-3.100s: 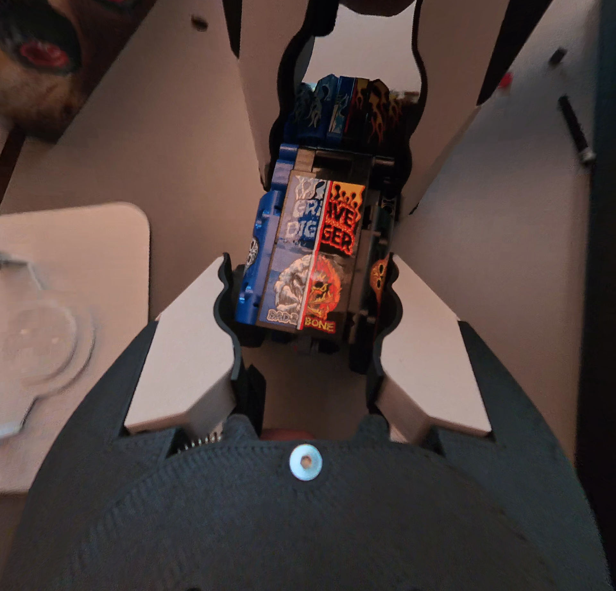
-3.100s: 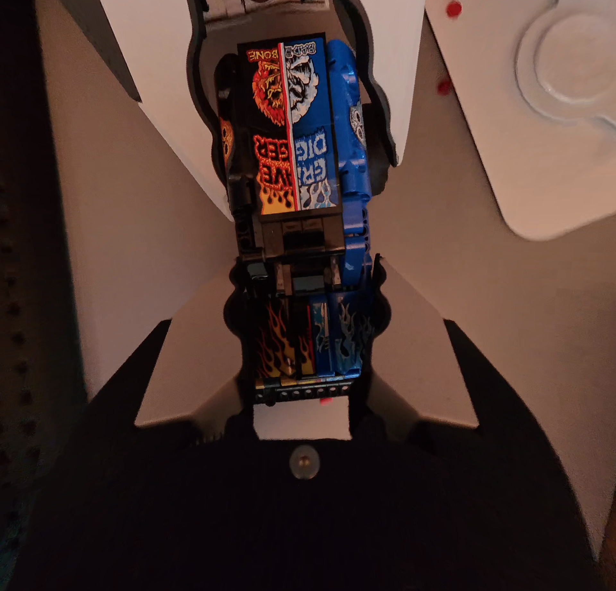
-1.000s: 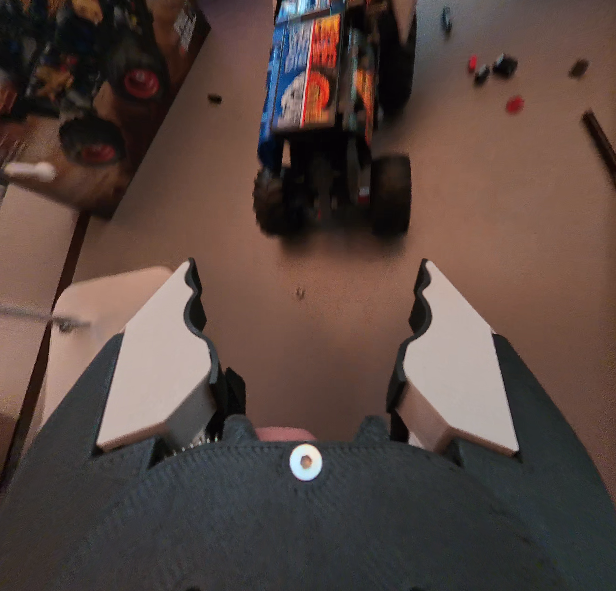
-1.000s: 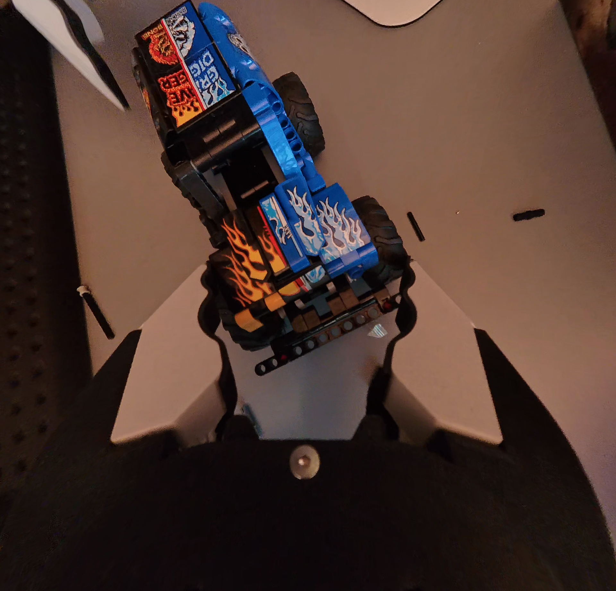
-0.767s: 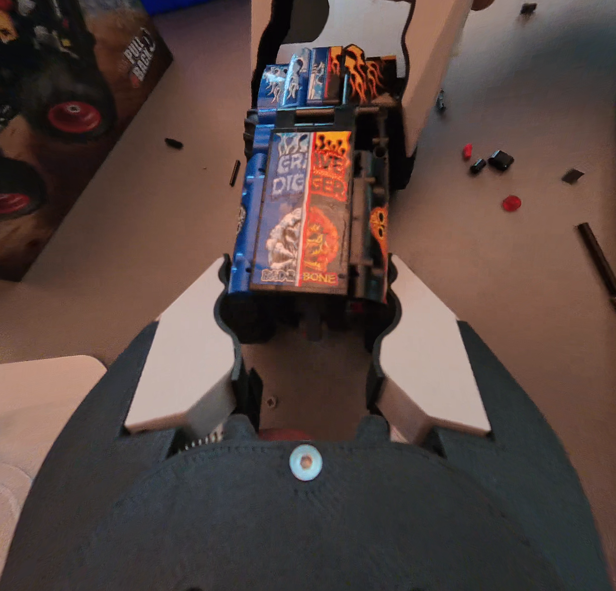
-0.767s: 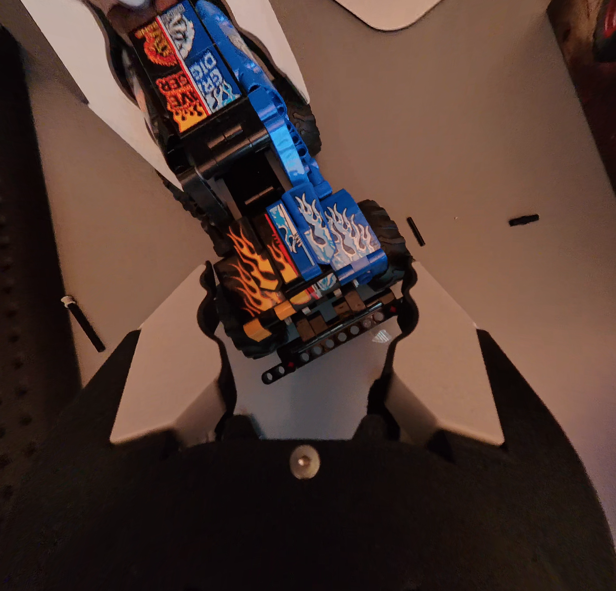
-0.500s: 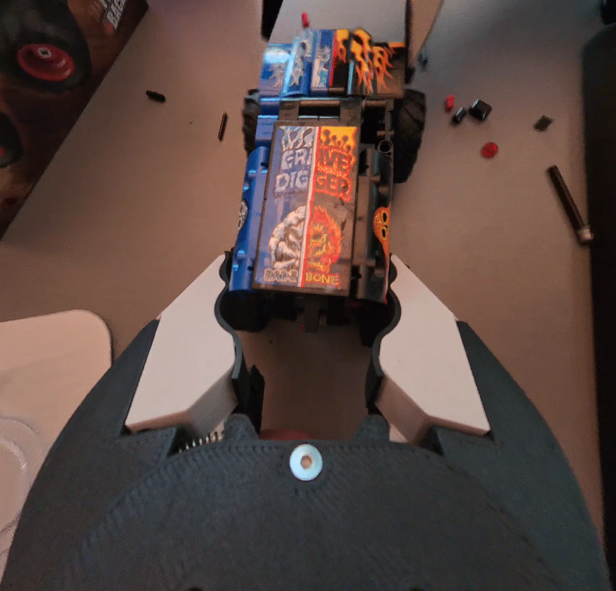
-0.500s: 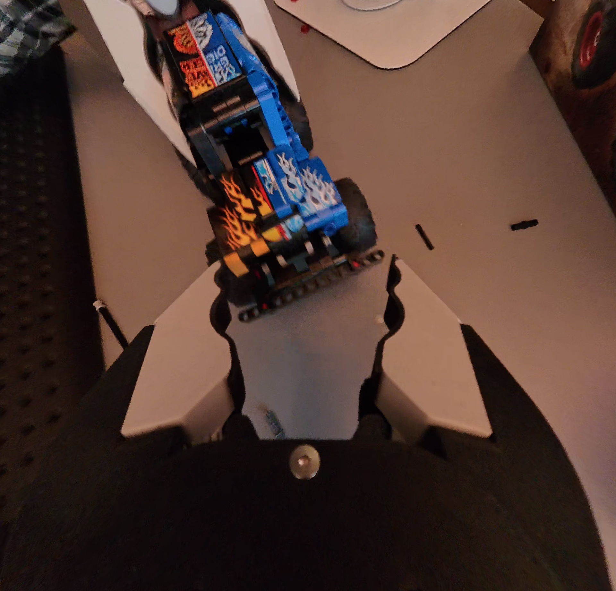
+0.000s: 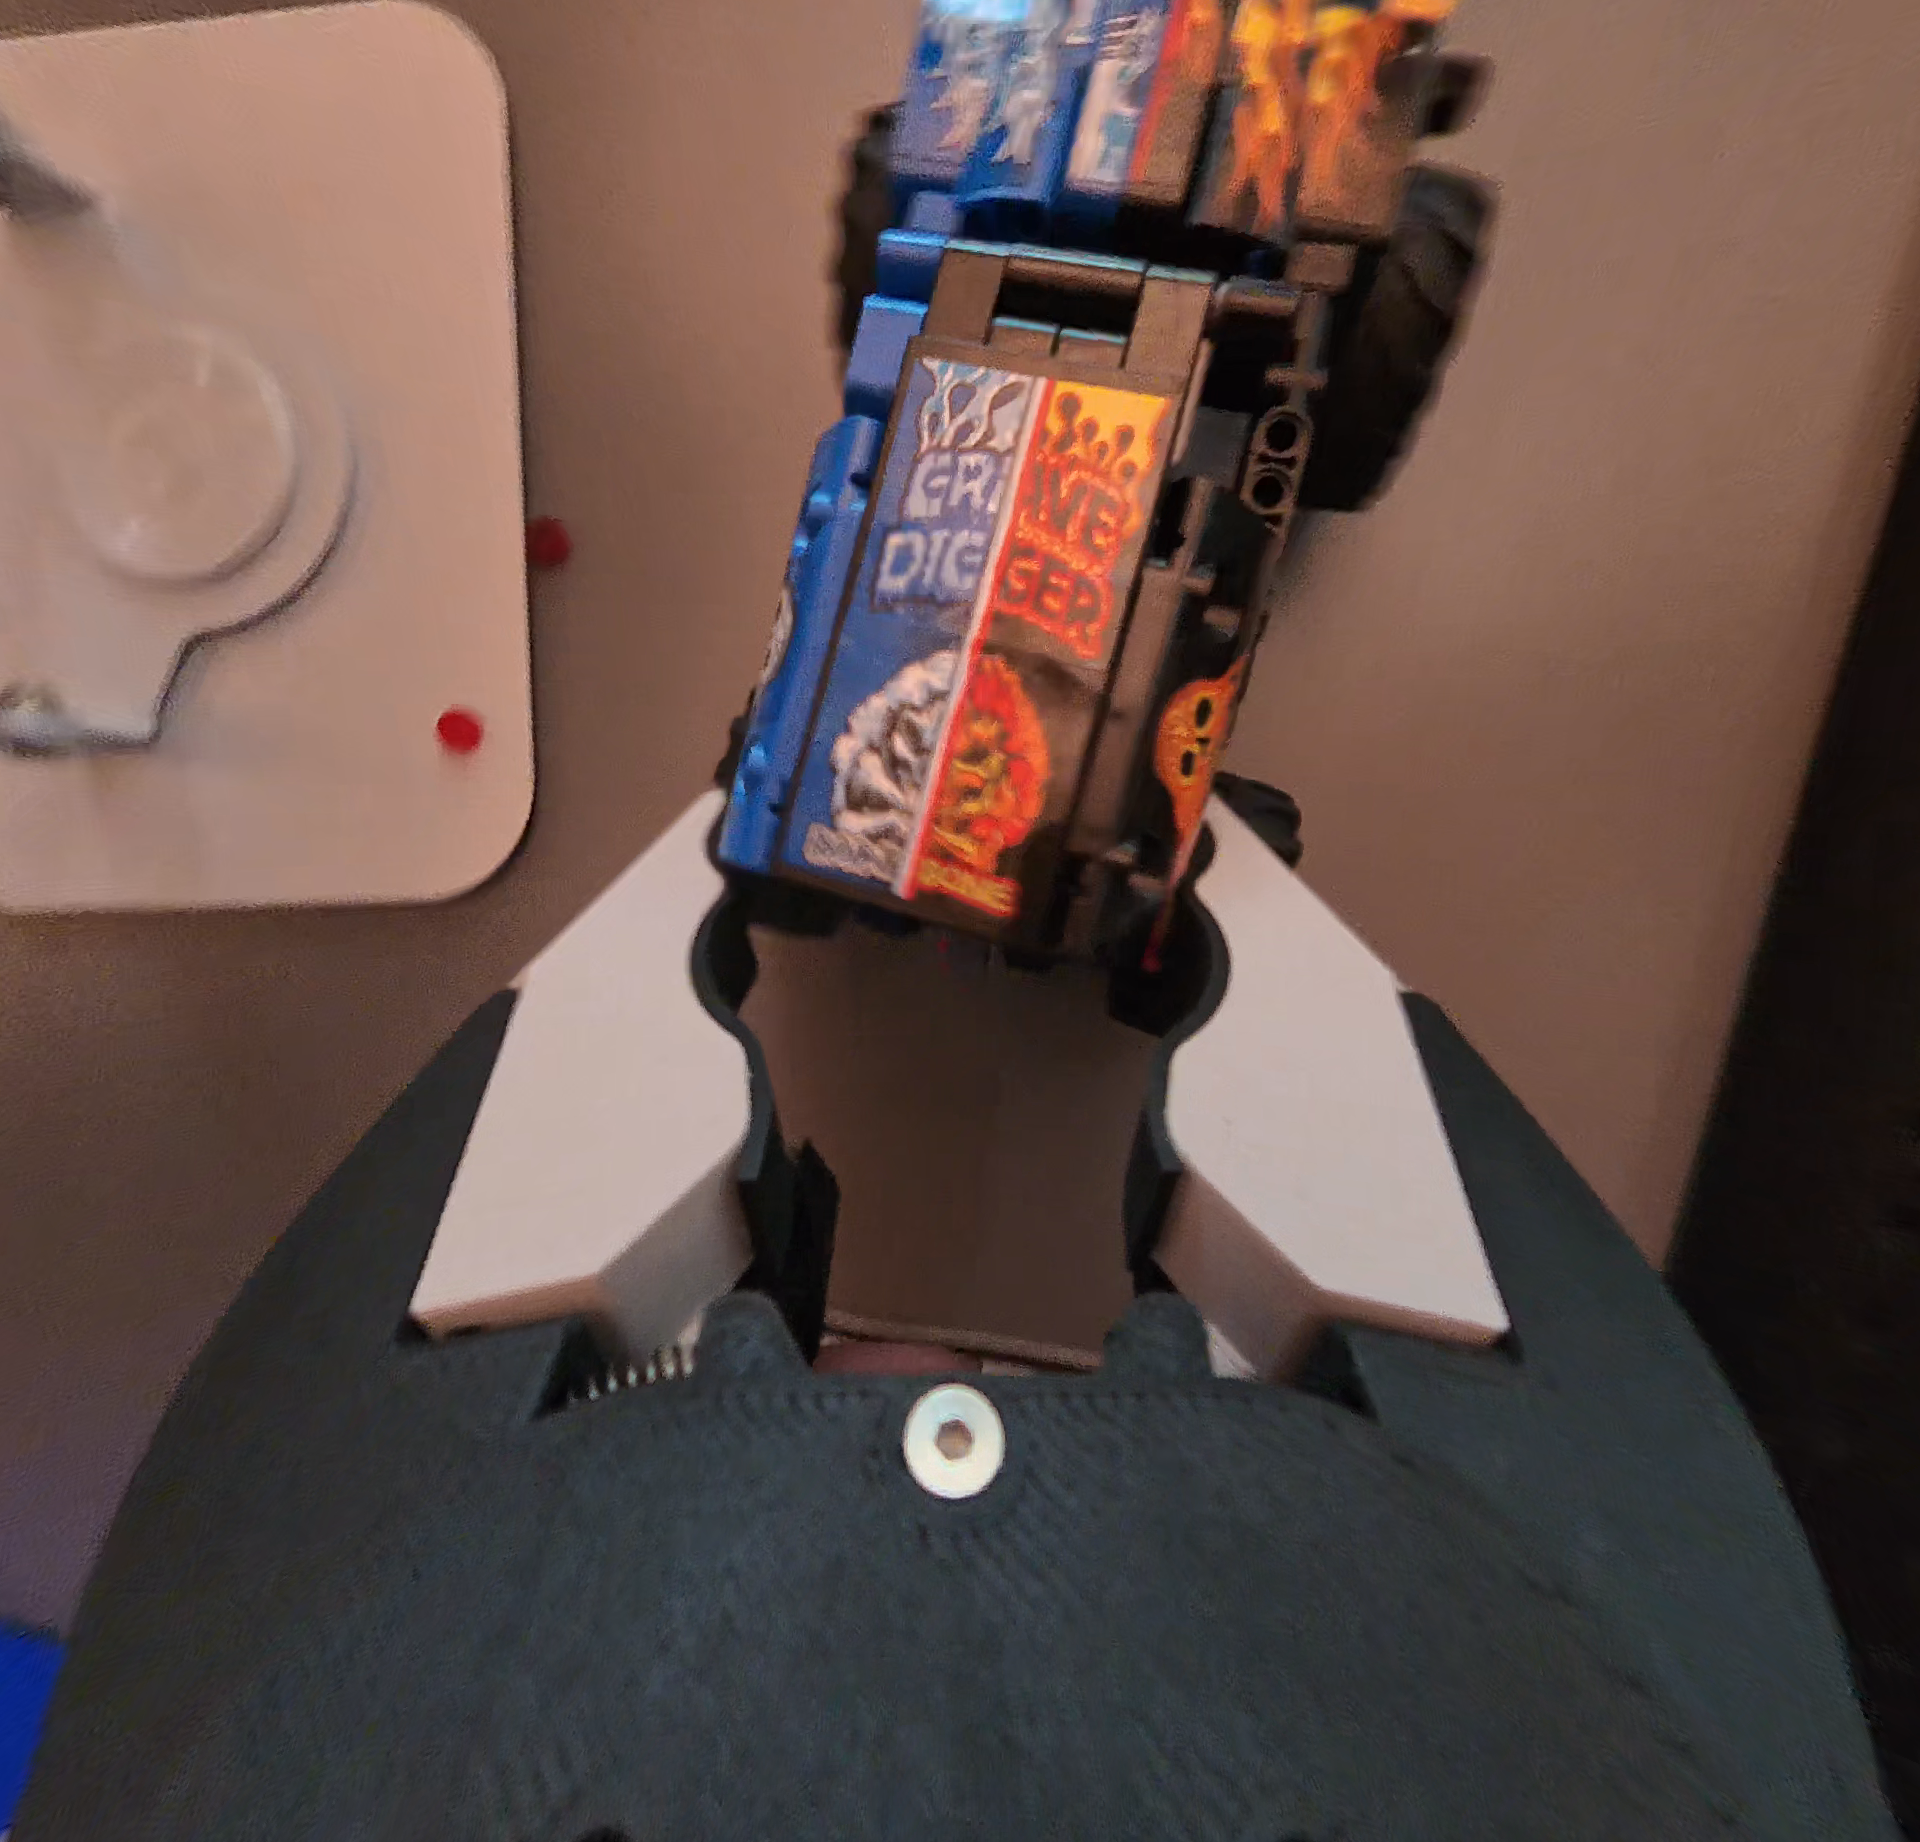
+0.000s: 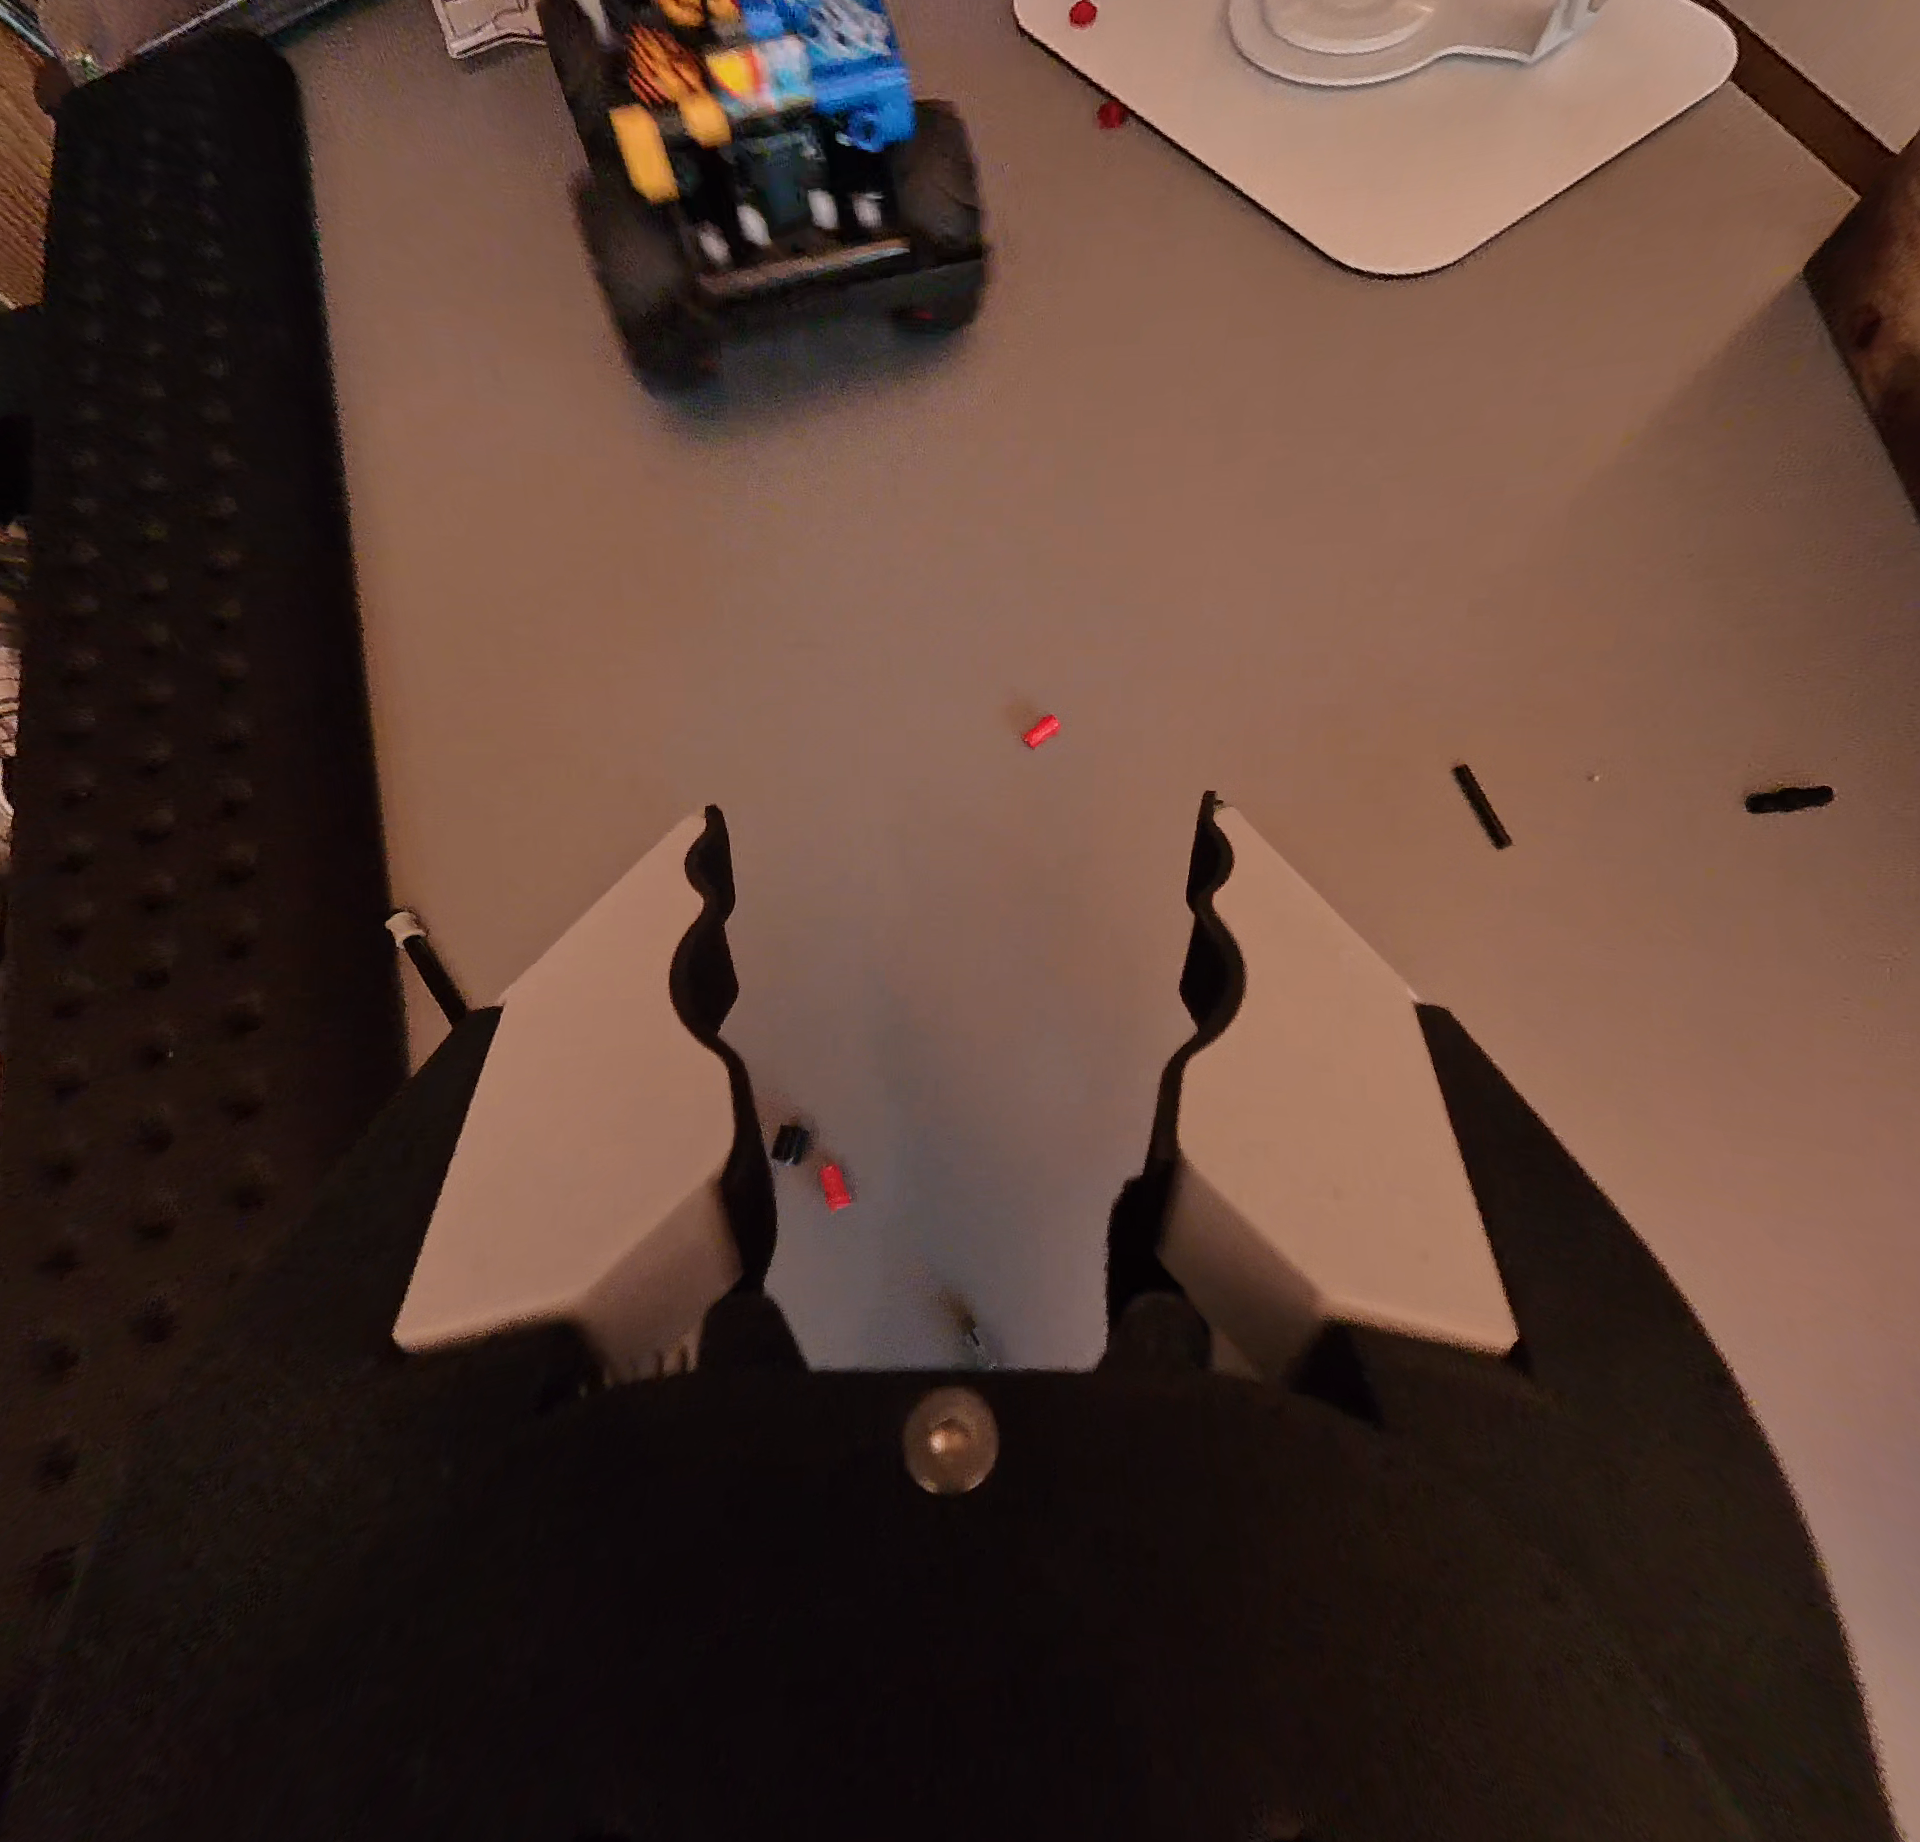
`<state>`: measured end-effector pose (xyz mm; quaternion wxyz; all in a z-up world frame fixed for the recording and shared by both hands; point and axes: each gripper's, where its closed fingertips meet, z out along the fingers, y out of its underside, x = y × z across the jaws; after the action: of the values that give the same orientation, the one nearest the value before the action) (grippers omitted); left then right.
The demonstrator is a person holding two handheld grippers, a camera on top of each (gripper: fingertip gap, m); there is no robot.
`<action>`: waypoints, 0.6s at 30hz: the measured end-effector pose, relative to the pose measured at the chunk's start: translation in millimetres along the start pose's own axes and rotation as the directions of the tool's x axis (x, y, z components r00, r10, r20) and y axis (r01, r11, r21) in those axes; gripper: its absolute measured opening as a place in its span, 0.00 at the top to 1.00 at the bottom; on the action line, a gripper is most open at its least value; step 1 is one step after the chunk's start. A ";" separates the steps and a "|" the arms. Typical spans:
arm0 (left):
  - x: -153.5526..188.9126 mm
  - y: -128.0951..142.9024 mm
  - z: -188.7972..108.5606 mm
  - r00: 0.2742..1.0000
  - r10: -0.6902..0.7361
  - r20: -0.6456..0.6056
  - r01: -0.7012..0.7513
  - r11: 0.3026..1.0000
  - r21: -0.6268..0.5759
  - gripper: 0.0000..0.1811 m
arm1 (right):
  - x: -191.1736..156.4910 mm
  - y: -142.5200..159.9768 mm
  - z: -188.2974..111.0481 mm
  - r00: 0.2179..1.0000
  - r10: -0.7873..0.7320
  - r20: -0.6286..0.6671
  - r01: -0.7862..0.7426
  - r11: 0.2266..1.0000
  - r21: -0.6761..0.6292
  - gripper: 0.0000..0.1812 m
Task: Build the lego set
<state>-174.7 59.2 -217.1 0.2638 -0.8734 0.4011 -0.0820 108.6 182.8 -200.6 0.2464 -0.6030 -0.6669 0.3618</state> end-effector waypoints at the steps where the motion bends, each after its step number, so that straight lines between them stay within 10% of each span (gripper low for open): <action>1: 0.6 13.4 -7.6 1.000 -0.011 -0.004 0.011 1.000 -0.016 0.58 | -2.5 -0.6 0.9 1.000 -0.005 0.002 0.005 1.000 0.000 0.52; 4: -0.3 36.8 -23.2 0.997 -0.072 0.003 0.072 0.997 -0.004 0.78 | -7.7 -1.7 3.6 1.000 -0.013 0.008 0.013 1.000 0.003 0.52; 10: 6.3 34.6 -21.8 0.995 -0.085 0.057 0.083 0.996 0.040 0.70 | -49.7 -11.9 33.0 0.994 -0.021 0.104 0.025 0.999 -0.033 0.49; 18: -6.7 37.8 -52.9 0.976 0.083 0.200 -0.046 0.981 -0.187 0.34 | -85.1 -6.9 50.8 0.990 -0.081 0.118 0.090 0.994 -0.069 0.51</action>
<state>-222.8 22.9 -191.7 0.2259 -0.8841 0.4055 0.0549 78.3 89.7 -217.4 0.2003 -0.5608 -0.7181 0.3603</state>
